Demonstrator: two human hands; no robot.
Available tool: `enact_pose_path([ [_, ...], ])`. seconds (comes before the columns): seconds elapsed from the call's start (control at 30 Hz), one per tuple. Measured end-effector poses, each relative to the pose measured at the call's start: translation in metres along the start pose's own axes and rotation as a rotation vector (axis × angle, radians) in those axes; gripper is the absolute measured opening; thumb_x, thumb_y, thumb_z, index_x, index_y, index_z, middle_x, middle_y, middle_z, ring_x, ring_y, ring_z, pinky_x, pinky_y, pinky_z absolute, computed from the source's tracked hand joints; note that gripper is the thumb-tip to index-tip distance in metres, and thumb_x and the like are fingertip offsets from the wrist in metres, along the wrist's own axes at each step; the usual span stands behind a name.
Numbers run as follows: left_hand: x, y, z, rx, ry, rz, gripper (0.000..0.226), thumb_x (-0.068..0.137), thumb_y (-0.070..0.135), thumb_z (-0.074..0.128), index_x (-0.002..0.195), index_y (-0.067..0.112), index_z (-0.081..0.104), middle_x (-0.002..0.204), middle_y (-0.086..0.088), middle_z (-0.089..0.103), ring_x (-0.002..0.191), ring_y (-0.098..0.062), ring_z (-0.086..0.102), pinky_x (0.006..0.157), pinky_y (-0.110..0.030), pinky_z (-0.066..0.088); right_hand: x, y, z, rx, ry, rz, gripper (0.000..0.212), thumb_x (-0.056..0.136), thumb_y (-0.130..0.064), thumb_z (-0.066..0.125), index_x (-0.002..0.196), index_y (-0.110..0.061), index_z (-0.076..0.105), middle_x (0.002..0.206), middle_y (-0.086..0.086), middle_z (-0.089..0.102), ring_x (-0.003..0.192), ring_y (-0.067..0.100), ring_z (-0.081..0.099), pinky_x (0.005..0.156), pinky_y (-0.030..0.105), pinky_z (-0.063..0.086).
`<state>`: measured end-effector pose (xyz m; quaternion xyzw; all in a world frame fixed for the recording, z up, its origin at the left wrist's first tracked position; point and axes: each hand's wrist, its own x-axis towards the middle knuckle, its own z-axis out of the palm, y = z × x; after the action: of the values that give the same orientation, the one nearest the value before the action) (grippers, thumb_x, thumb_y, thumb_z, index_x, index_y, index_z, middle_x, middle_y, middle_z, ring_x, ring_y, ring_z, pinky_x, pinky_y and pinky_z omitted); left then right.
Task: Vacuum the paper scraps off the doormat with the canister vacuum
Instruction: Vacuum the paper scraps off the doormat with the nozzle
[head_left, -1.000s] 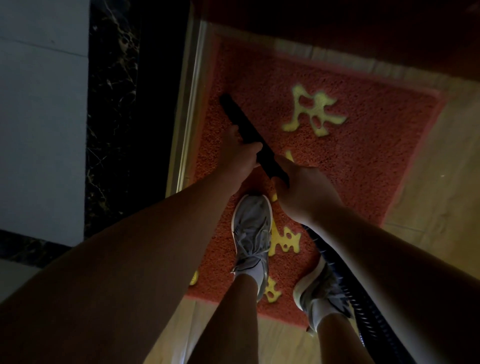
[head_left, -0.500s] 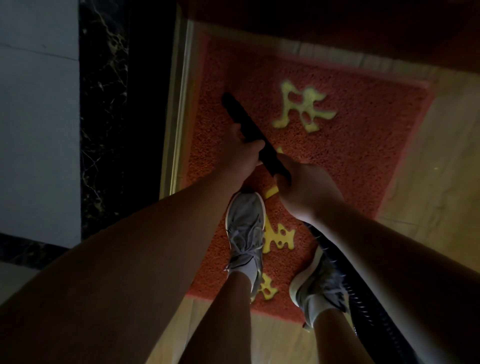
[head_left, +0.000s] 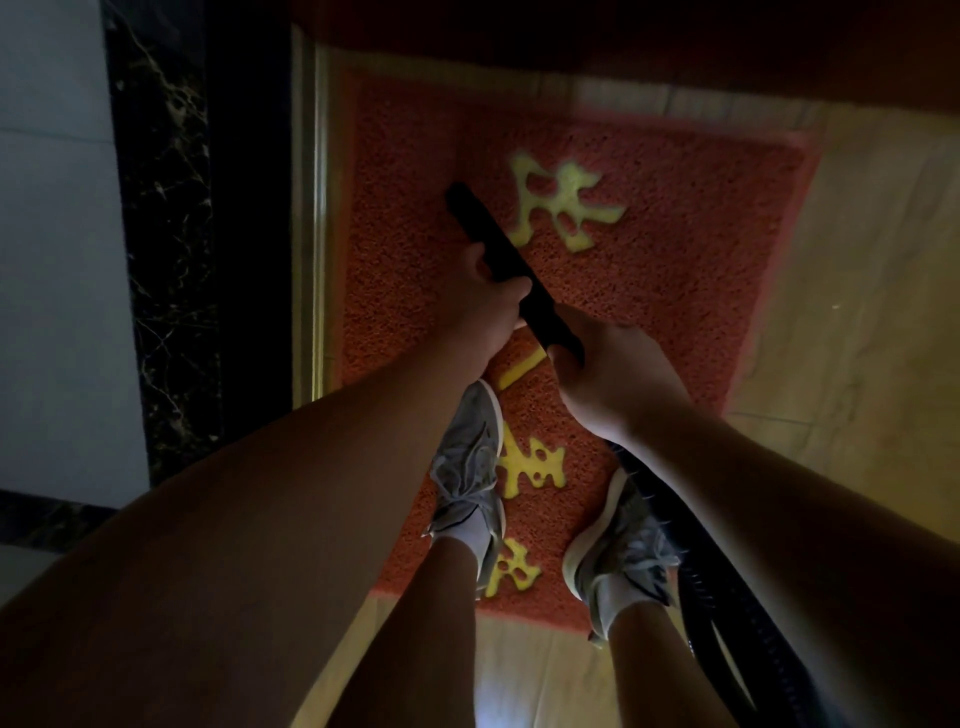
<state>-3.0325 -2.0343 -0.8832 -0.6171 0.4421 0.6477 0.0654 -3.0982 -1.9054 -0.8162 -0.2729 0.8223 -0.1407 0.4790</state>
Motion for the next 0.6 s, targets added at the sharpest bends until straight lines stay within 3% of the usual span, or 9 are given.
enact_pose_path([
  [0.07, -0.002, -0.001, 0.007, 0.014, -0.003, -0.006, 0.069, 0.090, 0.007, 0.068, 0.151, 0.020, 0.038, 0.143, -0.013, 0.052, 0.109, -0.027, 0.064, 0.085, -0.045, 0.062, -0.004, 0.006, -0.003, 0.006, 0.008, 0.007, 0.048, 0.102, -0.030, 0.046, 0.147, -0.047, 0.039, 0.065, 0.000, 0.062, 0.047, 0.013, 0.058, 0.041, 0.024, 0.038],
  [0.17, -0.006, -0.002, 0.020, 0.025, -0.006, -0.002, 0.067, 0.092, 0.005, 0.067, 0.151, 0.018, 0.038, 0.143, -0.014, 0.051, 0.114, -0.030, 0.063, 0.081, -0.041, 0.062, -0.010, 0.016, -0.008, 0.026, 0.013, 0.005, 0.046, 0.103, -0.028, 0.046, 0.144, -0.047, 0.041, 0.061, 0.000, 0.062, 0.042, 0.013, 0.056, 0.038, 0.024, 0.037],
  [0.3, -0.010, -0.005, 0.037, 0.030, -0.019, 0.007, 0.065, 0.092, 0.003, 0.067, 0.150, 0.017, 0.040, 0.140, -0.014, 0.054, 0.113, -0.028, 0.065, 0.075, -0.035, 0.063, -0.014, 0.031, -0.013, -0.027, 0.038, 0.002, 0.042, 0.101, -0.029, 0.047, 0.141, -0.042, 0.047, 0.066, -0.003, 0.061, 0.048, 0.009, 0.052, 0.043, 0.024, 0.035],
  [0.37, -0.011, -0.008, 0.043, 0.040, -0.019, 0.009, 0.061, 0.091, 0.003, 0.066, 0.146, 0.016, 0.043, 0.135, -0.013, 0.057, 0.111, -0.027, 0.065, 0.080, -0.040, 0.063, -0.016, 0.038, -0.014, -0.025, 0.048, 0.002, 0.041, 0.100, -0.028, 0.048, 0.140, -0.040, 0.049, 0.068, -0.001, 0.062, 0.049, 0.008, 0.050, 0.045, 0.025, 0.036],
  [0.6, -0.018, -0.016, 0.060, 0.087, -0.065, -0.016, 0.061, 0.086, 0.009, 0.066, 0.144, 0.012, 0.047, 0.131, -0.017, 0.061, 0.102, -0.025, 0.070, 0.077, -0.040, 0.064, -0.022, 0.059, -0.017, -0.014, 0.060, -0.010, 0.044, 0.096, -0.029, 0.051, 0.139, -0.041, 0.049, 0.077, 0.003, 0.068, 0.058, 0.021, 0.058, 0.053, 0.028, 0.043],
])
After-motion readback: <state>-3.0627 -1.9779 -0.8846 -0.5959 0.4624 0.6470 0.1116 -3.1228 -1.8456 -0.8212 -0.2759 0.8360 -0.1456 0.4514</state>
